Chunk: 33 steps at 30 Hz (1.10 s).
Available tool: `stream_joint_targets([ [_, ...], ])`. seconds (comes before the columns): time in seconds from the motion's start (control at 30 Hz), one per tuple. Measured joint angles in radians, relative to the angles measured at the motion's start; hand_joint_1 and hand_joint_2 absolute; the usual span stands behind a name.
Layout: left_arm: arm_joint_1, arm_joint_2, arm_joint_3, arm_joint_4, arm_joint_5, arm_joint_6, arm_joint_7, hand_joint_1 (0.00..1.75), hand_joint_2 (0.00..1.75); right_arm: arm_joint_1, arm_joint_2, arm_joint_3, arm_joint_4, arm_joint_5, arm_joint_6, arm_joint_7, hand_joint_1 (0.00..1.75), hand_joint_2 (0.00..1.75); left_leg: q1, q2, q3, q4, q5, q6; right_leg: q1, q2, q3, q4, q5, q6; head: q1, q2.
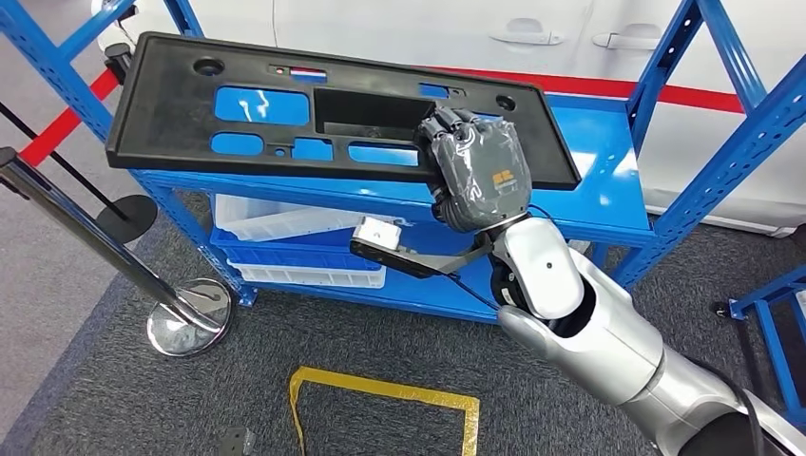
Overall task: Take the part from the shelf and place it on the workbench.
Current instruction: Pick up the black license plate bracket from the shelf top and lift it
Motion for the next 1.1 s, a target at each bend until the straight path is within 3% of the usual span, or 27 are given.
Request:
stream_joint_targets([
  [0.07, -0.005, 0.004, -0.003, 0.000, 0.000, 0.000, 0.000, 0.00, 1.75, 0.001, -0.001, -0.006, 0.000, 0.000, -0.005, -0.004, 1.75, 1.75, -0.010, 0.000, 0.052, -0.088, -0.010, 0.009, -0.004, -0.003, -0.004, -0.009, 0.021, 0.010, -0.002, 0.000],
  [0.13, -0.006, 0.005, -0.007, 0.000, 0.000, 0.000, 0.000, 0.00, 1.75, 0.001, -0.002, -0.011, 0.001, 0.000, -0.010, -0.006, 1.75, 1.75, -0.014, -0.001, 0.048, -0.106, 0.008, 0.014, -0.008, -0.006, -0.001, -0.026, 0.044, 0.021, -0.006, 0.000],
  [0.2, -0.005, 0.004, -0.010, 0.000, 0.000, 0.000, 0.000, 0.00, 1.75, 0.001, -0.004, -0.013, 0.001, -0.002, -0.016, -0.007, 1.75, 1.75, -0.009, 0.004, 0.044, -0.128, 0.039, 0.020, -0.007, -0.005, -0.007, -0.031, 0.037, 0.028, -0.008, 0.000],
  [0.23, -0.004, 0.003, -0.011, 0.000, 0.000, 0.000, 0.000, 0.00, 1.75, 0.000, -0.005, -0.014, 0.001, -0.004, -0.019, -0.008, 1.75, 1.75, -0.006, 0.007, 0.037, -0.138, 0.057, 0.024, -0.007, -0.005, -0.015, -0.010, 0.005, 0.031, -0.007, 0.000],
  [0.27, -0.005, 0.002, -0.012, 0.000, 0.000, 0.000, 0.000, 0.00, 1.75, 0.000, -0.005, -0.016, 0.001, -0.004, -0.022, -0.008, 1.75, 1.75, -0.004, 0.009, 0.026, -0.142, 0.073, 0.026, -0.007, -0.005, -0.028, 0.034, -0.047, 0.035, -0.007, 0.000],
  [0.33, -0.005, 0.002, -0.014, 0.000, -0.001, 0.000, 0.000, 0.00, 1.75, 0.001, -0.006, -0.019, 0.001, -0.001, -0.028, -0.010, 1.75, 1.75, -0.003, 0.009, -0.006, -0.142, 0.098, 0.030, -0.011, -0.005, -0.047, 0.155, -0.143, 0.043, -0.007, 0.000],
  [0.37, -0.005, 0.002, -0.015, 0.000, -0.003, 0.000, 0.000, 0.00, 1.75, 0.002, -0.007, -0.020, 0.001, 0.004, -0.032, -0.011, 1.75, 1.75, -0.003, 0.009, -0.023, -0.140, 0.110, 0.028, -0.013, -0.005, -0.046, 0.202, -0.157, 0.048, -0.007, 0.000],
  [0.4, -0.005, 0.002, -0.017, 0.000, -0.005, 0.000, 0.000, 0.00, 1.75, 0.002, -0.007, -0.020, 0.001, 0.009, -0.036, -0.012, 1.75, 1.75, -0.001, 0.009, -0.043, -0.136, 0.122, 0.025, -0.016, -0.005, -0.031, 0.221, -0.142, 0.053, -0.007, 0.000],
  [0.47, -0.004, 0.002, -0.019, 0.000, -0.010, 0.000, 0.000, 0.00, 1.75, 0.002, -0.009, -0.021, 0.001, 0.017, -0.042, -0.013, 1.75, 1.75, 0.003, 0.009, -0.086, -0.120, 0.143, 0.015, -0.024, -0.006, 0.038, 0.178, -0.094, 0.062, -0.007, 0.000],
  [0.5, -0.004, 0.002, -0.020, 0.000, -0.010, 0.000, -0.001, 0.00, 1.75, 0.002, -0.009, -0.021, 0.001, 0.020, -0.044, -0.013, 1.75, 1.75, 0.005, 0.009, -0.108, -0.108, 0.151, 0.009, -0.025, -0.005, 0.088, 0.120, -0.096, 0.066, -0.006, 0.000],
  [0.57, -0.003, 0.001, -0.022, 0.000, -0.010, 0.000, -0.003, 0.00, 1.75, 0.003, -0.010, -0.023, 0.001, 0.034, -0.042, -0.012, 1.75, 1.75, 0.006, 0.007, -0.136, -0.087, 0.163, -0.004, -0.021, -0.002, 0.153, 0.025, -0.129, 0.059, -0.010, 0.000],
  [0.6, -0.002, 0.001, -0.023, 0.000, -0.010, 0.000, -0.004, 0.00, 1.75, 0.003, -0.011, -0.024, 0.001, 0.042, -0.039, -0.009, 1.75, 1.75, 0.007, 0.006, -0.142, -0.082, 0.170, -0.010, -0.015, 0.000, 0.161, 0.004, -0.142, 0.051, -0.011, 0.000],
  [0.67, 0.000, 0.000, -0.028, 0.000, -0.008, 0.000, -0.006, 0.00, 1.75, 0.003, -0.014, -0.027, 0.001, 0.050, -0.027, 0.000, 1.75, 1.75, 0.013, 0.005, -0.150, -0.078, 0.180, -0.021, -0.011, -0.001, 0.148, 0.001, -0.130, 0.029, -0.012, 0.000],
  [0.7, 0.002, 0.000, -0.030, 0.000, -0.007, -0.001, -0.007, 0.00, 1.75, 0.002, -0.015, -0.027, 0.000, 0.048, -0.020, 0.004, 1.75, 1.75, 0.016, 0.004, -0.157, -0.068, 0.166, -0.026, -0.010, -0.002, 0.140, 0.000, -0.119, 0.020, -0.013, 0.000],
  [0.73, 0.003, -0.001, -0.032, 0.000, -0.006, -0.001, -0.008, 0.00, 1.75, 0.002, -0.015, -0.028, 0.000, 0.042, -0.014, 0.008, 1.75, 1.75, 0.019, 0.004, -0.168, -0.044, 0.133, -0.031, -0.011, -0.004, 0.129, -0.001, -0.107, 0.012, -0.015, 0.000],
  [0.8, 0.004, -0.004, -0.034, 0.000, -0.004, -0.002, -0.009, 0.00, 1.75, 0.001, -0.015, -0.029, -0.002, 0.022, -0.002, 0.013, 1.75, 1.75, 0.020, 0.004, -0.194, 0.056, 0.031, -0.035, -0.009, -0.004, 0.104, -0.002, -0.084, 0.002, -0.019, 0.000],
  [0.83, 0.003, -0.005, -0.035, 0.000, -0.003, -0.003, -0.009, 0.00, 1.75, 0.001, -0.015, -0.029, -0.002, 0.008, 0.004, 0.015, 1.75, 1.75, 0.020, 0.004, -0.202, 0.115, -0.010, -0.035, -0.007, -0.004, 0.089, -0.001, -0.072, 0.000, -0.020, 0.000],
  [0.87, 0.002, -0.006, -0.035, 0.000, -0.001, -0.003, -0.010, 0.00, 1.75, 0.002, -0.015, -0.029, -0.003, -0.004, 0.008, 0.015, 1.75, 1.75, 0.019, 0.003, -0.203, 0.163, -0.028, -0.033, -0.004, -0.004, 0.073, -0.001, -0.059, -0.002, -0.020, 0.000],
  [0.9, 0.002, -0.006, -0.035, 0.000, 0.000, -0.003, -0.010, 0.00, 1.75, 0.002, -0.015, -0.029, -0.003, -0.015, 0.012, 0.015, 1.75, 1.75, 0.017, 0.003, -0.193, 0.188, -0.024, -0.028, -0.001, -0.004, 0.057, -0.001, -0.047, -0.002, -0.020, 0.000],
  [0.97, 0.001, -0.006, -0.035, 0.000, 0.000, -0.003, -0.009, 0.00, 1.75, 0.002, -0.015, -0.029, -0.003, -0.028, 0.016, 0.015, 1.75, 1.75, 0.007, 0.002, -0.127, 0.149, 0.021, -0.013, 0.002, -0.004, 0.026, -0.001, -0.023, -0.002, -0.020, 0.000],
  [1.03, -0.003, -0.003, -0.035, 0.000, -0.003, -0.003, -0.008, 0.00, 1.75, 0.002, -0.016, -0.029, -0.005, -0.033, 0.017, 0.015, 1.75, 1.75, -0.009, 0.002, -0.019, 0.013, 0.024, 0.005, 0.001, -0.004, 0.006, -0.001, -0.001, 0.002, -0.019, 0.000],
  [1.1, -0.007, 0.000, -0.037, 0.000, -0.007, -0.002, -0.006, 0.00, 1.75, 0.001, -0.016, -0.029, -0.008, -0.038, 0.017, 0.015, 1.75, 1.75, -0.020, 0.002, 0.042, -0.086, 0.003, 0.016, -0.004, -0.008, 0.003, -0.011, 0.020, 0.011, -0.021, 0.000],
])
